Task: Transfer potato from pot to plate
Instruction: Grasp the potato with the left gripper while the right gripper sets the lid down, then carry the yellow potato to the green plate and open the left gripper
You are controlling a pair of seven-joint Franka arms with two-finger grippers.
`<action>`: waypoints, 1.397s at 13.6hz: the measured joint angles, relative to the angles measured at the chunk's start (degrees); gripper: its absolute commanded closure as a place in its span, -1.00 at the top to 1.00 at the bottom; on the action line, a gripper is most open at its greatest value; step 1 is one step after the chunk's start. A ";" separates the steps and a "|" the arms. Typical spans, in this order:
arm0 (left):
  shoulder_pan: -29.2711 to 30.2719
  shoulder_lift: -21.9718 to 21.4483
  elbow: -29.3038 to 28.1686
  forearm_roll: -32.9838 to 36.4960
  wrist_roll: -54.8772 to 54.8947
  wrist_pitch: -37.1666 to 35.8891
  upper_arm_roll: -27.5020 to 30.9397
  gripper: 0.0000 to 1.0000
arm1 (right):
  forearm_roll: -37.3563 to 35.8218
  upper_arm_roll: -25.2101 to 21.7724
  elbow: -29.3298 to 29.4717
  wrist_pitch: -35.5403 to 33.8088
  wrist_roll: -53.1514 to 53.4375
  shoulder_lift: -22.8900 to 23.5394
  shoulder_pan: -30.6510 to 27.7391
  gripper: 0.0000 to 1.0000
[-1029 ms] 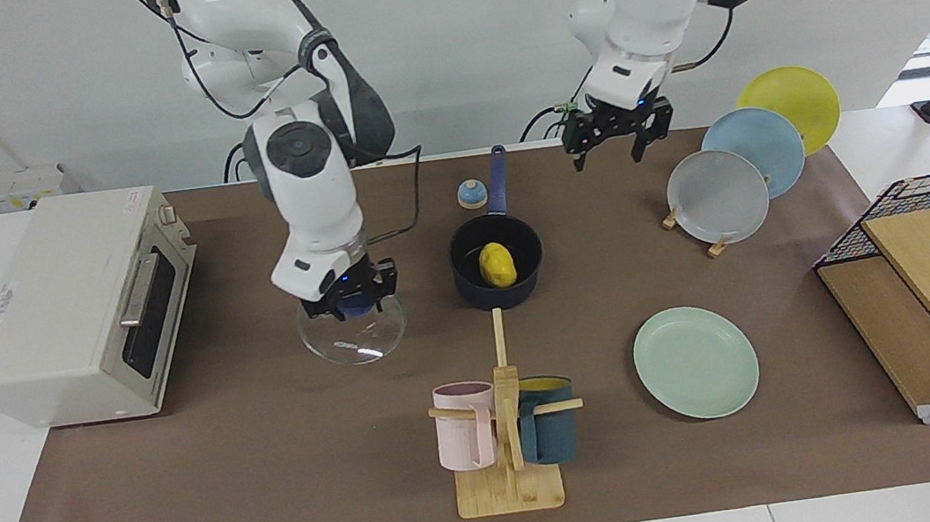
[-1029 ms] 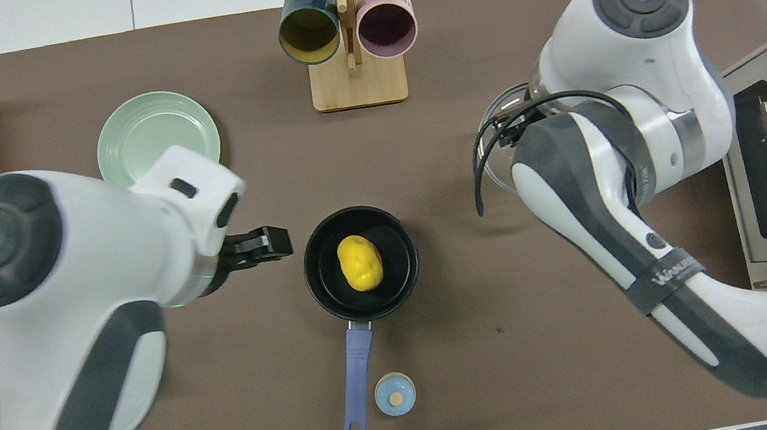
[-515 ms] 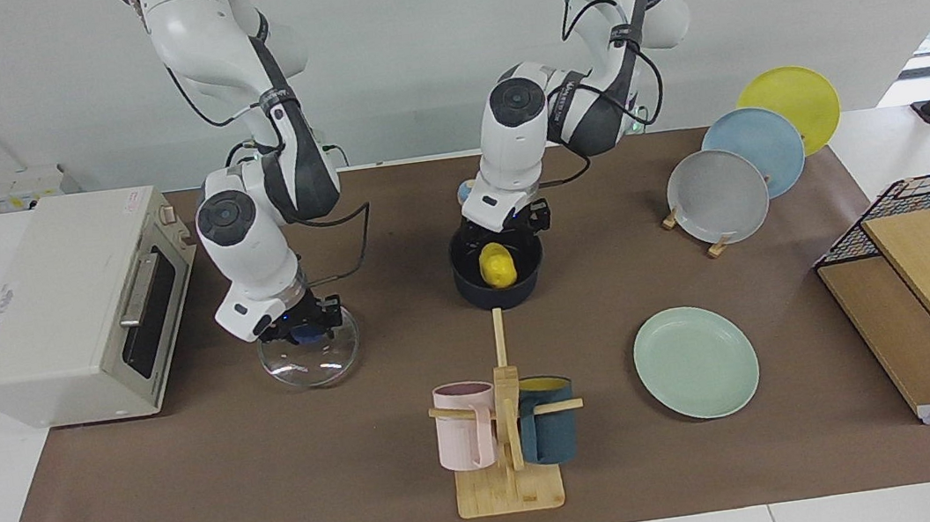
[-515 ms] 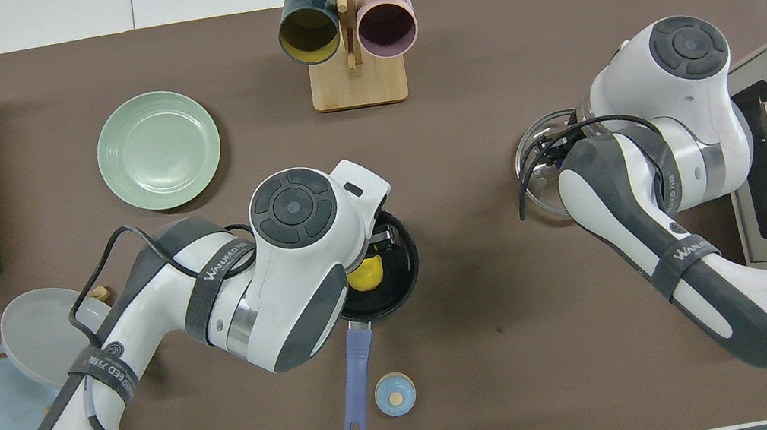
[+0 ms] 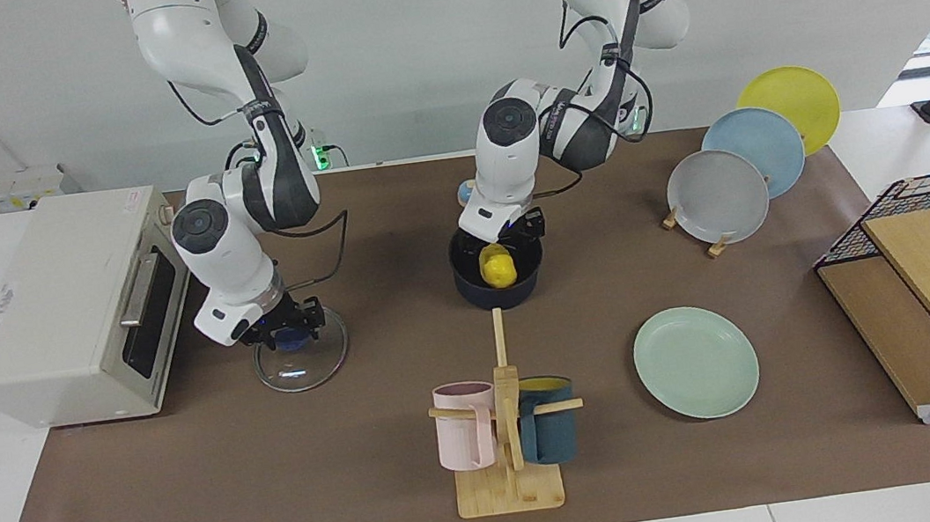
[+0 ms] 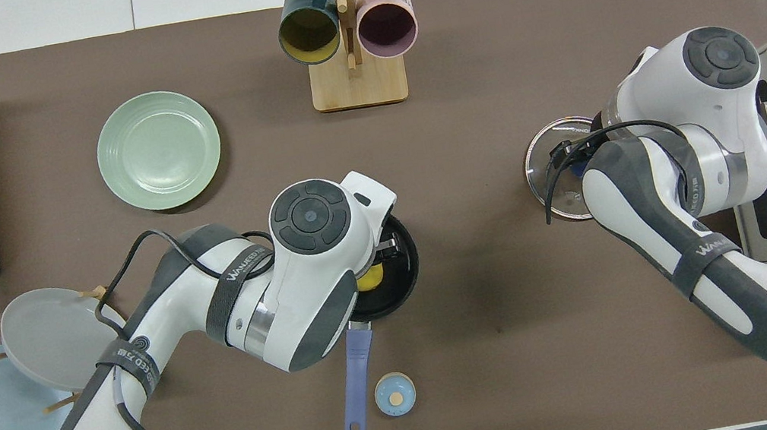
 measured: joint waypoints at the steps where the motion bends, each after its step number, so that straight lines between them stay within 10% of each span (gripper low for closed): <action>1: -0.05 0.19 -0.53 0.00 -0.38 0.65 0.02 1.00 | -0.06 0.07 0.92 -1.38 -0.04 -0.46 0.08 1.00; 4: -0.09 1.18 -1.54 0.00 -1.33 2.56 0.02 0.96 | -0.93 0.13 9.27 -13.85 -0.04 -2.81 0.06 1.00; 7: -0.19 1.32 -1.60 0.00 -1.95 3.29 0.02 -0.94 | -3.38 -0.15 22.44 -31.30 -0.04 -4.87 -0.42 1.00; 14: -0.21 0.70 -0.63 0.00 -2.00 2.38 0.42 -1.00 | -4.40 -0.73 28.75 -44.07 -0.04 -8.90 -2.90 1.00; 19: 3.44 -4.44 13.76 0.05 -2.28 -17.62 1.57 -1.00 | -4.51 -0.81 27.93 -43.88 -0.05 -8.94 -4.52 1.00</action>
